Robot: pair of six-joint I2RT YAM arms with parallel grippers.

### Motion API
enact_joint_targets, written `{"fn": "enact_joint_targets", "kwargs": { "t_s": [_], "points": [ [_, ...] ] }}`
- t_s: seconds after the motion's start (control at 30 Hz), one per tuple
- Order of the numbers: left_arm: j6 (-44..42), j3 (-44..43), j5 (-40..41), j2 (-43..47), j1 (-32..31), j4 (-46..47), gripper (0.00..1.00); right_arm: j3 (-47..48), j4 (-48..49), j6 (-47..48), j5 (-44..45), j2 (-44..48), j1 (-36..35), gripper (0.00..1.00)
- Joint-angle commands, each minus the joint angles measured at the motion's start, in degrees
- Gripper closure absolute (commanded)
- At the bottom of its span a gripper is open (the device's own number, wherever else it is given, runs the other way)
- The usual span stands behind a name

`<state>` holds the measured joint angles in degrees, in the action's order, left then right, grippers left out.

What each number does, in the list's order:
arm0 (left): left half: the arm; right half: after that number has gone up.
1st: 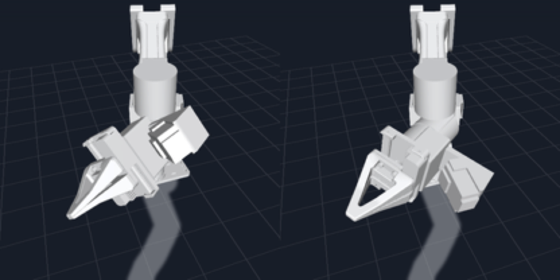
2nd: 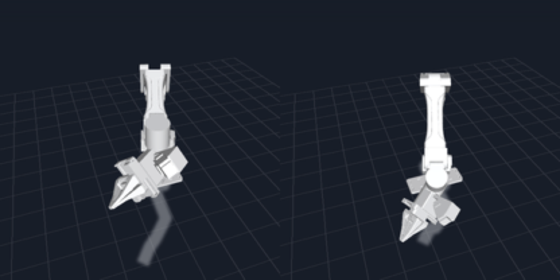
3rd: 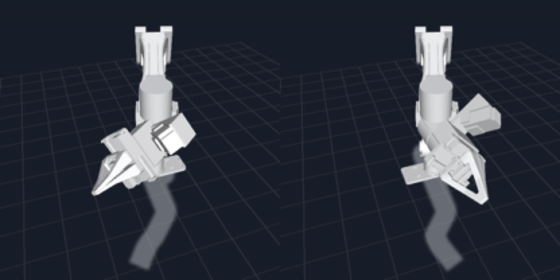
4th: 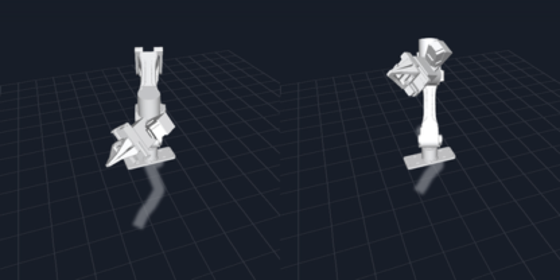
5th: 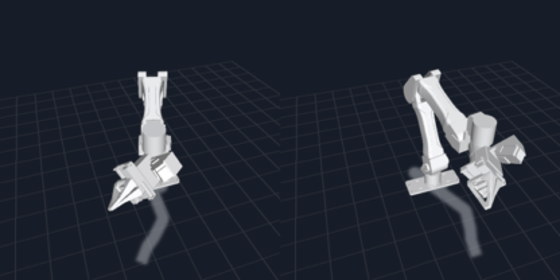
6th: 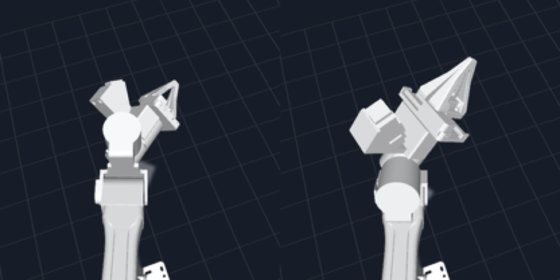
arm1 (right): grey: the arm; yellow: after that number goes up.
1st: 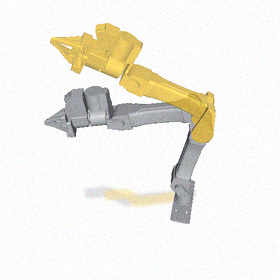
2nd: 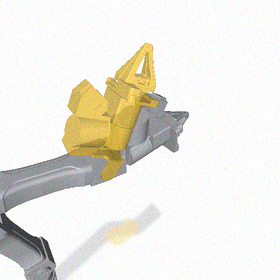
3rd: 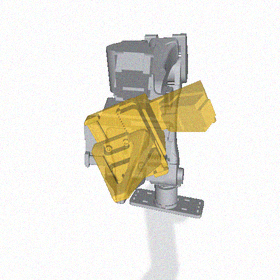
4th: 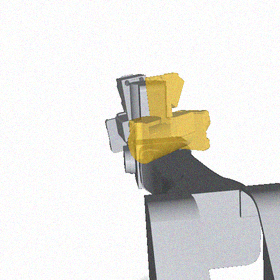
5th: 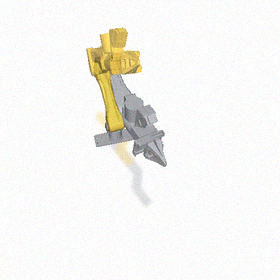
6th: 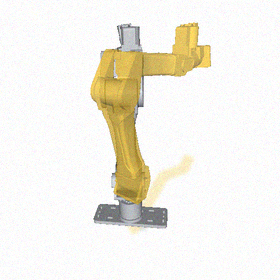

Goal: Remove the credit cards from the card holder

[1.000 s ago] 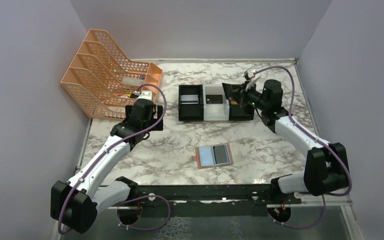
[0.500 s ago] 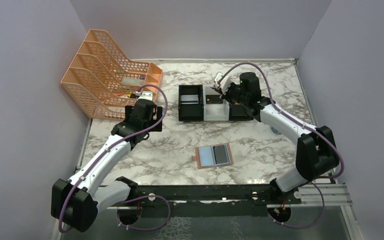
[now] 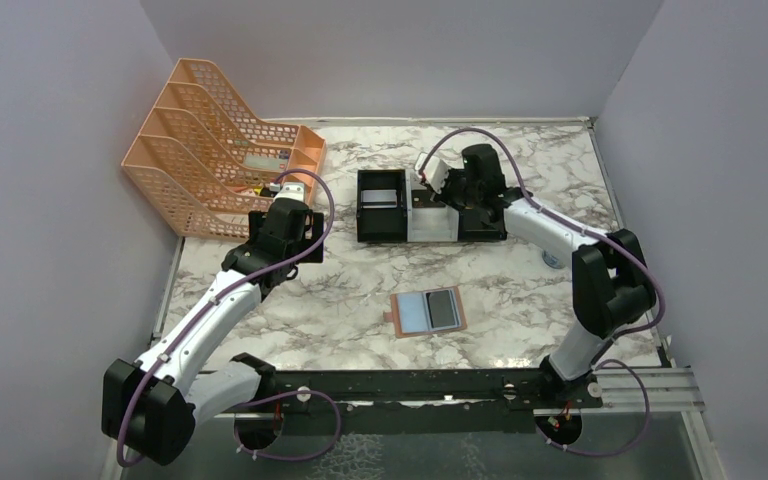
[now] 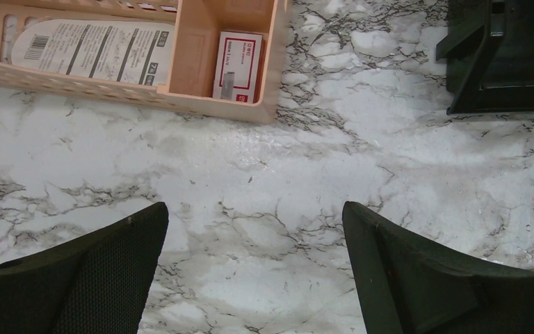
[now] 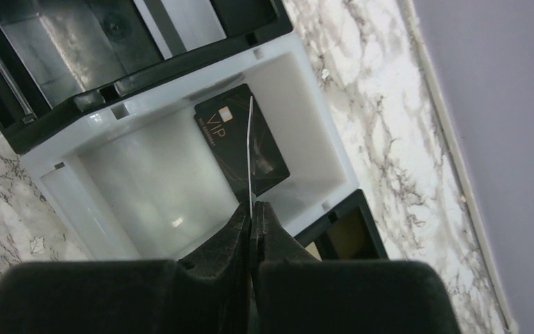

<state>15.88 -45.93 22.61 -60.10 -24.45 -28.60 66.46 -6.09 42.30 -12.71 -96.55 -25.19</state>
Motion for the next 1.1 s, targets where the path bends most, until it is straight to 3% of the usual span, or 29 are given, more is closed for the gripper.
{"fn": "enact_joint_targets", "kwargs": {
  "t_s": [0.0, 0.33, 0.43, 0.67, 0.9, 1.07],
  "points": [
    [-0.33, -0.31, 2.04, 0.96, 0.24, -0.29, 0.01, 1.93, -0.49, 0.37, 2.52, -2.60, -0.47, 0.99],
    [-0.72, -0.59, 0.04, 0.13, 0.24, -0.31, 0.01, 3.71, 3.39, 1.75, 4.51, -8.56, -0.47, 0.99],
    [-1.01, -0.65, -1.25, -0.02, 0.20, -0.38, 0.01, 7.37, -0.26, 1.38, 2.99, -10.92, -0.56, 0.99],
    [-1.62, -0.83, -1.96, -0.73, 0.19, -0.40, 0.01, 8.27, 5.68, 4.64, 7.68, -14.29, -0.56, 0.99],
    [-1.82, -0.83, -2.22, -0.82, 0.20, -0.40, 0.01, 8.42, 8.19, 7.53, 3.41, -16.10, -0.86, 0.99],
    [-1.98, -0.75, -2.19, -0.64, 0.19, -0.46, 0.01, 7.20, 12.78, 8.65, 6.39, -17.37, -1.00, 0.98]
  ]
}}
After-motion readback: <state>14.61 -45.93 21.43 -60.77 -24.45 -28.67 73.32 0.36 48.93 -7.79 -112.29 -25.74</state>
